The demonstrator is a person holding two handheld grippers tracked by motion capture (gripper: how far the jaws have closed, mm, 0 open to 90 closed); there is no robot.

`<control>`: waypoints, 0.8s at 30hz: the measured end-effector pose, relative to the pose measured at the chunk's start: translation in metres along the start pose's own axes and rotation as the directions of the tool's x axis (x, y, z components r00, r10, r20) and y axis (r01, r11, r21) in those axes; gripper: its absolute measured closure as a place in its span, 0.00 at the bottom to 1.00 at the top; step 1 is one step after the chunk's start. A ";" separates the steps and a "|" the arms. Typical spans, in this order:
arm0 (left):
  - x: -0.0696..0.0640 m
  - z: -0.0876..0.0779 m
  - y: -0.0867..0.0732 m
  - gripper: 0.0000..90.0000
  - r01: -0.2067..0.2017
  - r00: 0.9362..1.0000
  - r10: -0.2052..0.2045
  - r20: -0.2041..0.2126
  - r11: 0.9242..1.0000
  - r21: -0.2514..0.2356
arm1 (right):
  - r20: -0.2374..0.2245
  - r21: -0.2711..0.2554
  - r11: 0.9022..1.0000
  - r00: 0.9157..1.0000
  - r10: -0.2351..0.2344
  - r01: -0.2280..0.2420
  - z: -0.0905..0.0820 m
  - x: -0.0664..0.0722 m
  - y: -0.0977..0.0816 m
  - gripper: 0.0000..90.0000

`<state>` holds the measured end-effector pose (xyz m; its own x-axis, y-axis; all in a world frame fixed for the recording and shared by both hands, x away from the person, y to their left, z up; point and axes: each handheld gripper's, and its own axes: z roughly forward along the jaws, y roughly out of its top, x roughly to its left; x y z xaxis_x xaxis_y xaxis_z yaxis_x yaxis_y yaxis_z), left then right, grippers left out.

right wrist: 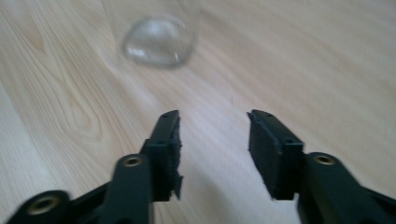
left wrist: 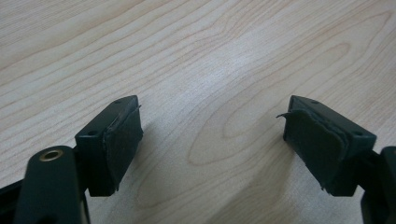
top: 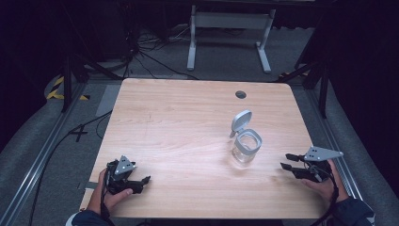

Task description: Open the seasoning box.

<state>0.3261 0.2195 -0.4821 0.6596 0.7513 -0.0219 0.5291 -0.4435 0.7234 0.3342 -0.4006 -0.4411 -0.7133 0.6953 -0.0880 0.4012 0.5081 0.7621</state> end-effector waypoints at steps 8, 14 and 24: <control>0.002 0.001 0.001 0.19 -0.014 1.000 0.014 0.010 1.000 0.008 | -0.019 0.026 0.998 0.998 0.064 -0.064 0.000 0.002 -0.031 0.40; 0.002 0.001 0.001 0.18 -0.012 1.000 0.012 0.010 1.000 0.008 | 0.001 0.026 0.997 0.997 0.075 -0.075 0.000 0.003 -0.033 0.33; 0.003 0.001 0.001 0.18 -0.019 1.000 0.019 0.007 1.000 0.006 | 0.006 0.027 0.997 0.997 0.078 -0.078 0.001 0.003 -0.032 0.32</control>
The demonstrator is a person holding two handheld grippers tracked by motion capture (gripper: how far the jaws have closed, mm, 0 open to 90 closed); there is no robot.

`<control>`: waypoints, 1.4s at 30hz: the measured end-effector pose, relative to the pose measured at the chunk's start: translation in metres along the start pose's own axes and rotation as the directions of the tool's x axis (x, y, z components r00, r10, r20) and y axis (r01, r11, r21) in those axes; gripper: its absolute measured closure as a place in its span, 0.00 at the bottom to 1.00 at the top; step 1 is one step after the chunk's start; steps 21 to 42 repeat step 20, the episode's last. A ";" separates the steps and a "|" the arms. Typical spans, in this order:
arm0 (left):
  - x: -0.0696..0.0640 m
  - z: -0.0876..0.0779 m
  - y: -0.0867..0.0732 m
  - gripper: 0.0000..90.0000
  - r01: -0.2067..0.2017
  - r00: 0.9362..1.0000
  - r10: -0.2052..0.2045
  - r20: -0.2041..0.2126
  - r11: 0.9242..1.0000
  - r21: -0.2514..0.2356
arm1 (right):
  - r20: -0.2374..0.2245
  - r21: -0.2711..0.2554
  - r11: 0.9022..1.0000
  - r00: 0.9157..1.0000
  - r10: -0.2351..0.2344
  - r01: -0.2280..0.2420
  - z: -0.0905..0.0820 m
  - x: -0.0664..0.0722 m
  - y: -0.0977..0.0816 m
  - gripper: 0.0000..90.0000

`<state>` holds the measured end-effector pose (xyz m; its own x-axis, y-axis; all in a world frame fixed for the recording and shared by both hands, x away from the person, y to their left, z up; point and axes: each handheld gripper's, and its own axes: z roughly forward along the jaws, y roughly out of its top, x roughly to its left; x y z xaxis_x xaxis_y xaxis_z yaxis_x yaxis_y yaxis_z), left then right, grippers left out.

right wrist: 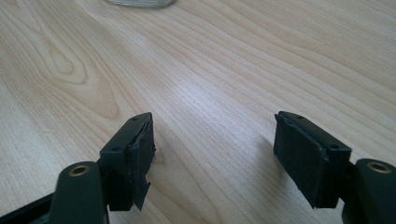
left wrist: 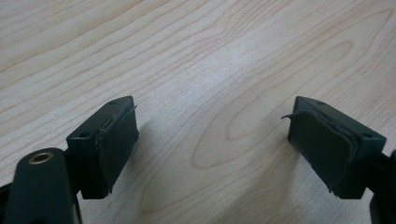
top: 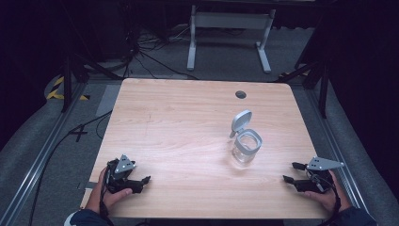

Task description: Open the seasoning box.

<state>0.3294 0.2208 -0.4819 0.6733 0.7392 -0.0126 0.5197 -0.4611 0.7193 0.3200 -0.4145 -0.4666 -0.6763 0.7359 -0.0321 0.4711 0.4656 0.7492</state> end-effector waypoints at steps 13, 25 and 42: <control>0.000 0.000 0.000 0.17 0.010 1.000 -0.010 0.000 1.000 0.000 | -0.005 0.001 1.000 1.000 0.001 -0.001 0.000 0.000 0.000 0.32; 0.000 0.001 0.000 0.16 0.013 1.000 -0.013 0.000 1.000 0.001 | -0.001 0.000 1.000 1.000 0.001 -0.001 0.000 0.000 0.000 0.31; 0.000 0.001 0.000 0.16 0.013 1.000 -0.013 0.000 1.000 0.001 | -0.001 0.000 1.000 1.000 0.001 -0.001 0.000 0.000 0.000 0.31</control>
